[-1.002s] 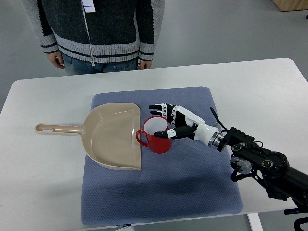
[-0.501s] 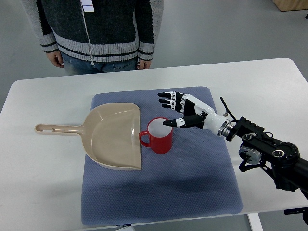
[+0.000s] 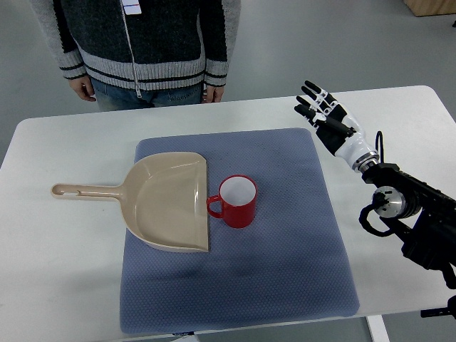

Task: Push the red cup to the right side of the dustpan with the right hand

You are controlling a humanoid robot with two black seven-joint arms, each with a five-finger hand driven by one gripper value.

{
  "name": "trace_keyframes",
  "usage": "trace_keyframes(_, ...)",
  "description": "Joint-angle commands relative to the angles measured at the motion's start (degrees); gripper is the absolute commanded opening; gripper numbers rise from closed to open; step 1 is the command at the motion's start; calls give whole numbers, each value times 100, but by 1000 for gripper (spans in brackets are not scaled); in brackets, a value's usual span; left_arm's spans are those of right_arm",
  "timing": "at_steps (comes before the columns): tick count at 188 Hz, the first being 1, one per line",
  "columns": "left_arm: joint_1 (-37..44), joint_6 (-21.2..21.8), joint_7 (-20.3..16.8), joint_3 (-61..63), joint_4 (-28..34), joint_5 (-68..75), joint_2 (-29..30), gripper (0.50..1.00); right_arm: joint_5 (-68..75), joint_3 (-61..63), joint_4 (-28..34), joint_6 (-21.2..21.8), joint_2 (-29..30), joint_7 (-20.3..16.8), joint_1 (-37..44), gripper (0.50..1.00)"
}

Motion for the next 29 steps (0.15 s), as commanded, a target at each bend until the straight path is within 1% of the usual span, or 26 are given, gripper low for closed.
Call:
trace_keyframes(1,0,0,0,6,-8,5,0,1000,487,59,-29,359,-17,1,-31,934)
trace_keyframes(14,0,0,0,6,-8,5,0,1000,505,68,-29,491,1,36,-31,934)
trace_keyframes(29,0,0,0,-3,1,-4,0,1000,496,147,-38,473,45,80,-48,934)
